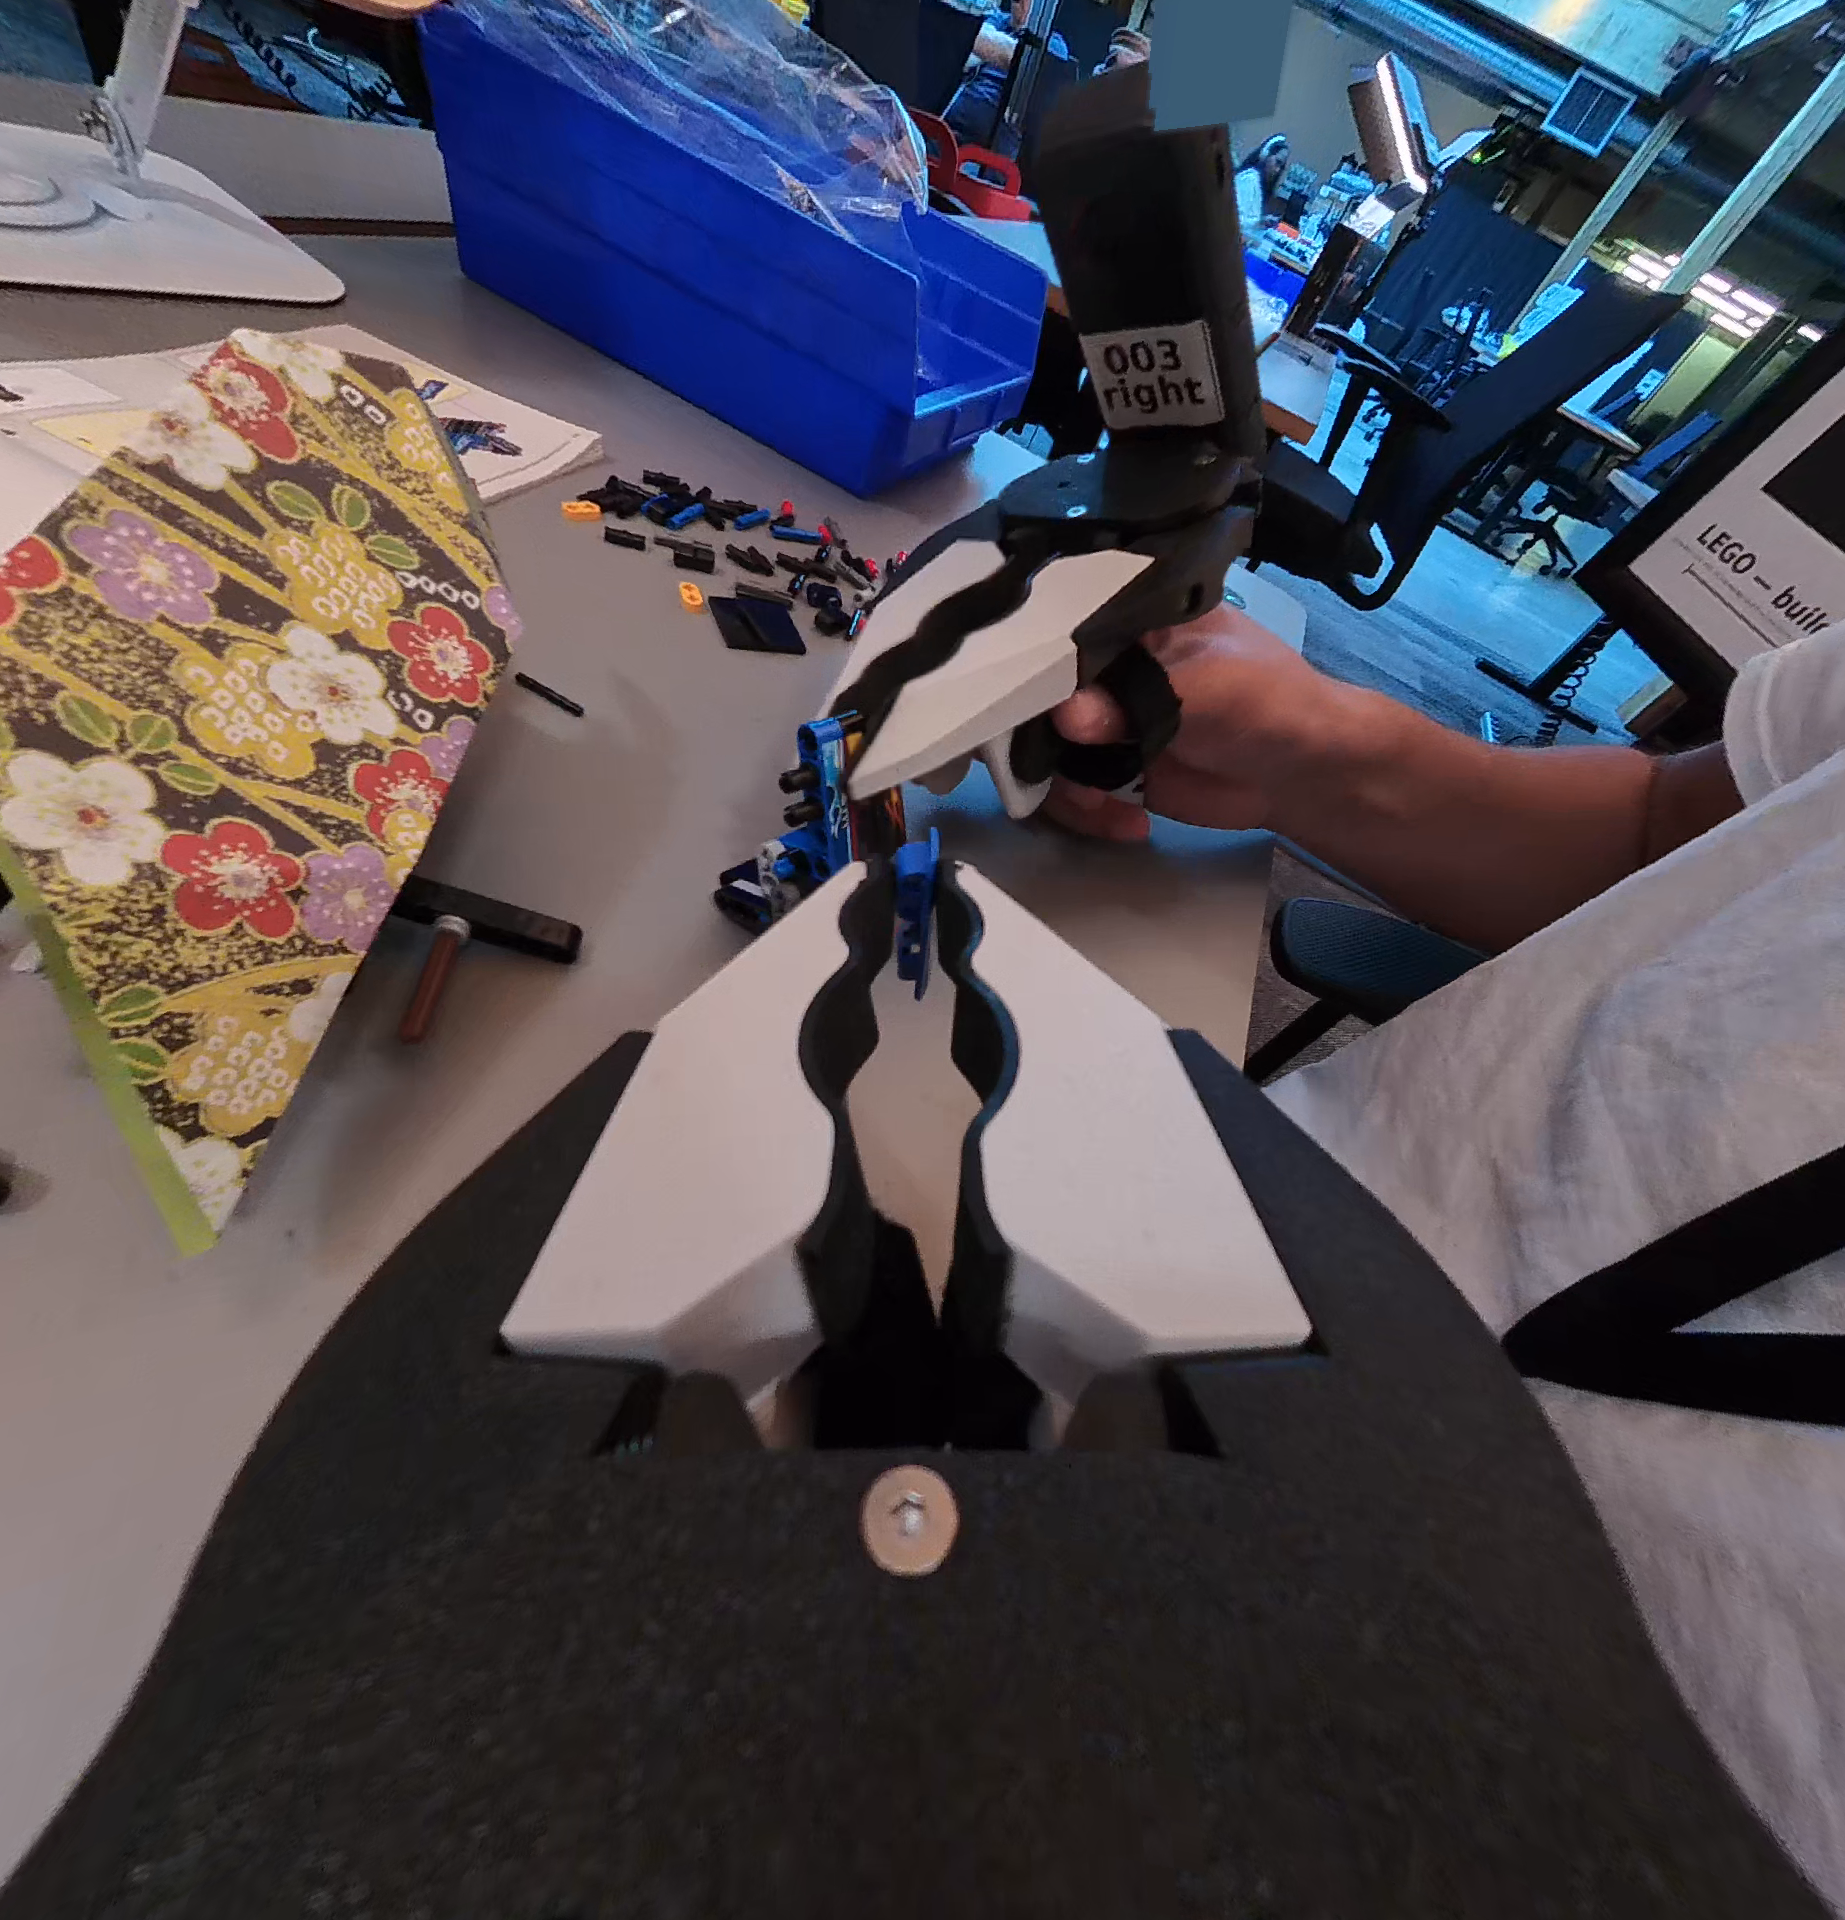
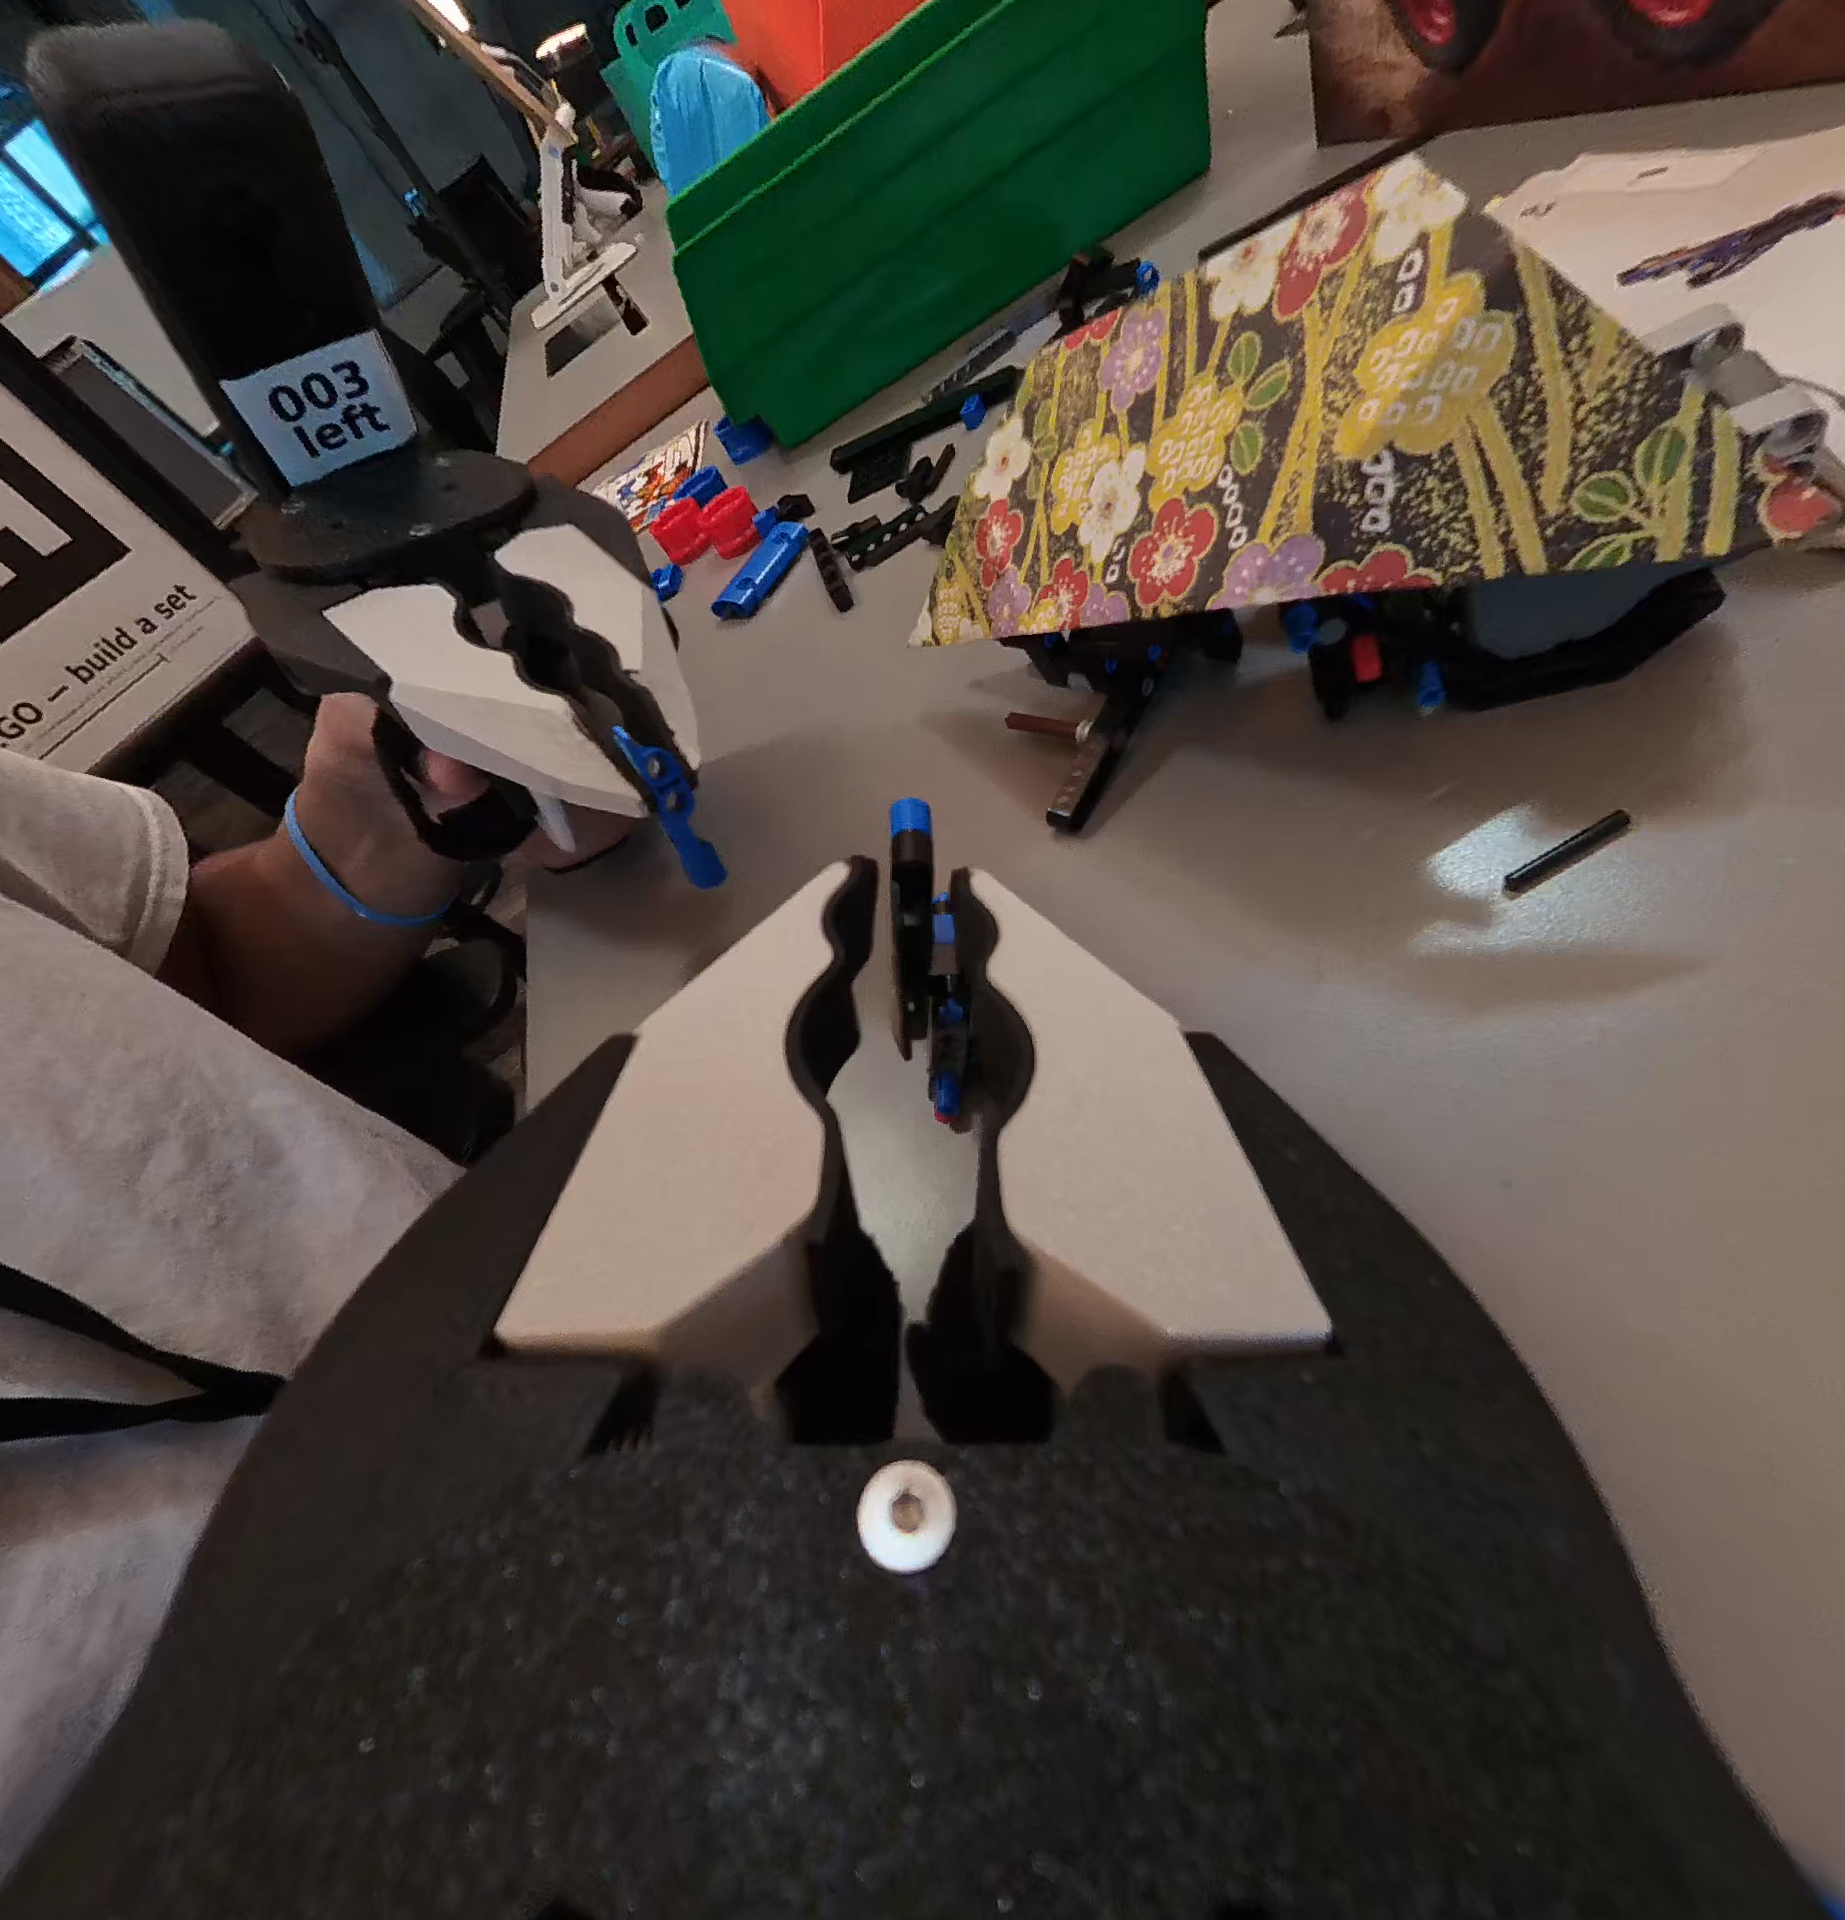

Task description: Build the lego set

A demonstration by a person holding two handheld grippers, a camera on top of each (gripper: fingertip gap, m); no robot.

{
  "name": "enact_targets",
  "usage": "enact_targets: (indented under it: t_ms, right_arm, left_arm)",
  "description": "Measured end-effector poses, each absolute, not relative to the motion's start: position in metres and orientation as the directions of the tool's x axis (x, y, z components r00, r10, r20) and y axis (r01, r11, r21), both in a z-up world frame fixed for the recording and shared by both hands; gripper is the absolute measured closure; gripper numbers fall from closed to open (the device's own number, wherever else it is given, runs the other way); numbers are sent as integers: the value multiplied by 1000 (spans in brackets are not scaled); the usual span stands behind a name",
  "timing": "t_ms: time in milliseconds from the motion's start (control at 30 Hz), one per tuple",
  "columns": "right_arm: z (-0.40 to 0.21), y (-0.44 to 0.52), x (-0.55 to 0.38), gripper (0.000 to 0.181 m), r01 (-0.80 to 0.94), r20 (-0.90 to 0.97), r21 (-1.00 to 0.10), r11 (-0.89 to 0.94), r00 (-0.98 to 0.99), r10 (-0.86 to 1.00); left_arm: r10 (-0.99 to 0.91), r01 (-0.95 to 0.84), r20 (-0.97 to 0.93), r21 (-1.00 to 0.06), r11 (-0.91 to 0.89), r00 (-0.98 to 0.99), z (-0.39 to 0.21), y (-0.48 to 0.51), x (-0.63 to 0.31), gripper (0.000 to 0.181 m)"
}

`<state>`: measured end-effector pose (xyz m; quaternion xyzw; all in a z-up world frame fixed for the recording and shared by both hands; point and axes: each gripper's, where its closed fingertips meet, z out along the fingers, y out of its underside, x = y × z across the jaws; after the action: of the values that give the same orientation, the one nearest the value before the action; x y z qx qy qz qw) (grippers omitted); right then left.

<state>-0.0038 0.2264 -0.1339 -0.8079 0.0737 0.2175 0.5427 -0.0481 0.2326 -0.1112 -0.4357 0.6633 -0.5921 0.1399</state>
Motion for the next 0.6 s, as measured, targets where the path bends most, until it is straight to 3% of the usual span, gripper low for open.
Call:
enact_targets:
  t_ms: [233, 333, 433, 600]
  right_arm:
    - [-131, 229, -10, 175, -386, -480, -827, -408, 862, 160]
    - [-105, 228, -10, 175, -386, -507, -834, -394, 817, 273]
    - [-76, 227, -12, 175, -269, -470, -850, -454, 776, 421]
    - [-55, 235, -14, 175, -94, -415, -828, -553, 765, 492]
  left_arm:
    - [-739, -421, 358, -900, -111, -571, -112, 237, -43, 176]
    - [-726, -408, 368, -903, -131, -581, -97, 245, -36, 176]
    - [-638, -422, 407, -896, -139, -654, -70, 241, -30, 176]
    - [-515, -530, 494, -843, -89, -700, -57, 234, -19, 176]
